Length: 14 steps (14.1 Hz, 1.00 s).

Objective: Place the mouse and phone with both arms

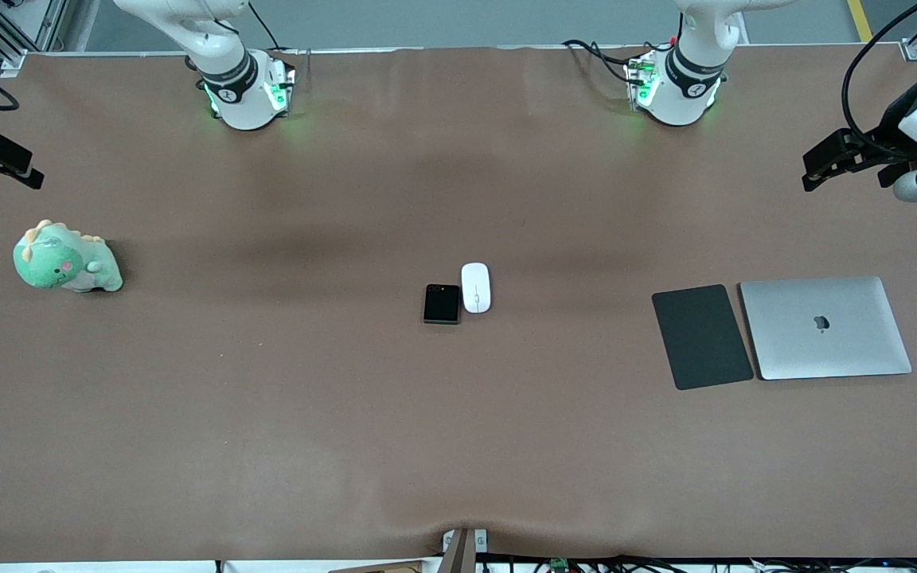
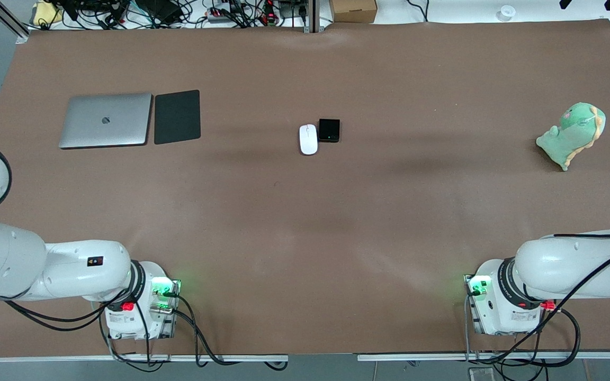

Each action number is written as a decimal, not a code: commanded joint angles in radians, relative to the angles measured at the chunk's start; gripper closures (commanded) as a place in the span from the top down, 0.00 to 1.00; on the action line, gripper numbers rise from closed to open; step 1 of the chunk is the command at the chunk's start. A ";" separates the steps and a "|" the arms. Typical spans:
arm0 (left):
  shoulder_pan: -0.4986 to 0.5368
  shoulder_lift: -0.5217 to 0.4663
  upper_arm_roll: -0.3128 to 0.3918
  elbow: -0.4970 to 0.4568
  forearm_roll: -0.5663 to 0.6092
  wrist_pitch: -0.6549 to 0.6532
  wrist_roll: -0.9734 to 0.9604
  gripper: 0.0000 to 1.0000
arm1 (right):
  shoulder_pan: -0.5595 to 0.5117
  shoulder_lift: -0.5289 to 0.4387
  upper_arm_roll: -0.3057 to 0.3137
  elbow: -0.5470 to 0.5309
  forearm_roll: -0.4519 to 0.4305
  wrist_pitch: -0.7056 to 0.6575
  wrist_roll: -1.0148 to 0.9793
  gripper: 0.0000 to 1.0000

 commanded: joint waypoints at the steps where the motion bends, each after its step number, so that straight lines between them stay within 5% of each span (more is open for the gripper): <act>1: 0.006 0.009 -0.005 0.020 -0.004 -0.012 0.006 1.00 | -0.017 0.002 0.014 0.016 0.002 -0.017 0.009 1.00; 8: -0.011 0.054 -0.015 0.021 -0.004 -0.003 0.002 1.00 | -0.013 0.002 0.017 0.016 0.002 -0.017 0.009 1.00; 14: -0.132 0.177 -0.021 0.013 -0.020 0.077 -0.113 1.00 | -0.013 0.002 0.017 0.016 0.002 -0.017 0.009 1.00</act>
